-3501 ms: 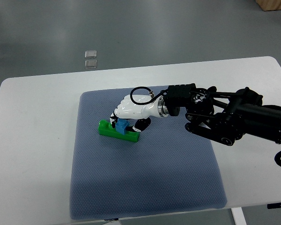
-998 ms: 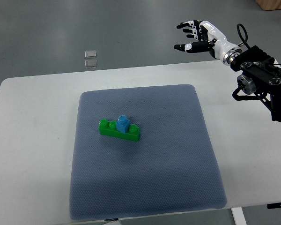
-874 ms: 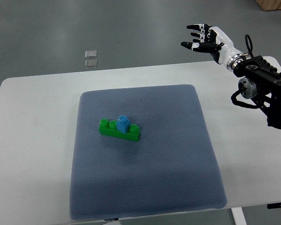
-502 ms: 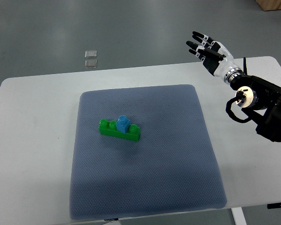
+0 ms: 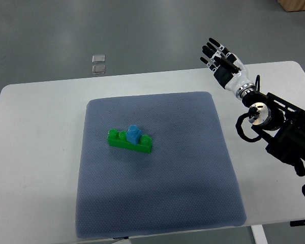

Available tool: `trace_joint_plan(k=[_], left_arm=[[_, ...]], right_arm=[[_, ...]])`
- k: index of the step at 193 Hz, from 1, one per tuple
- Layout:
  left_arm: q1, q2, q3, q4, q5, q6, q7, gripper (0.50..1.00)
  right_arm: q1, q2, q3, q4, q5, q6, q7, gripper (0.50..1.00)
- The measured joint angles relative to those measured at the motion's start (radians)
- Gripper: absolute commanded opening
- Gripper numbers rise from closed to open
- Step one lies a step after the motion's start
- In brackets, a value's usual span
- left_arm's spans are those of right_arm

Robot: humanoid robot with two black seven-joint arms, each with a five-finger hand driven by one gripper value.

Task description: Stack blue block on green block with right hand

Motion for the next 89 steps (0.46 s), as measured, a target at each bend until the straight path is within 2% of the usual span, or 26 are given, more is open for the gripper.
trace_joint_plan(k=[89], left_arm=[[0.000,0.000,0.000,0.000,0.000,0.000,0.000,1.000]], right_arm=[[-0.011,0.000,0.006,-0.001,-0.001,0.000,0.003,0.913]])
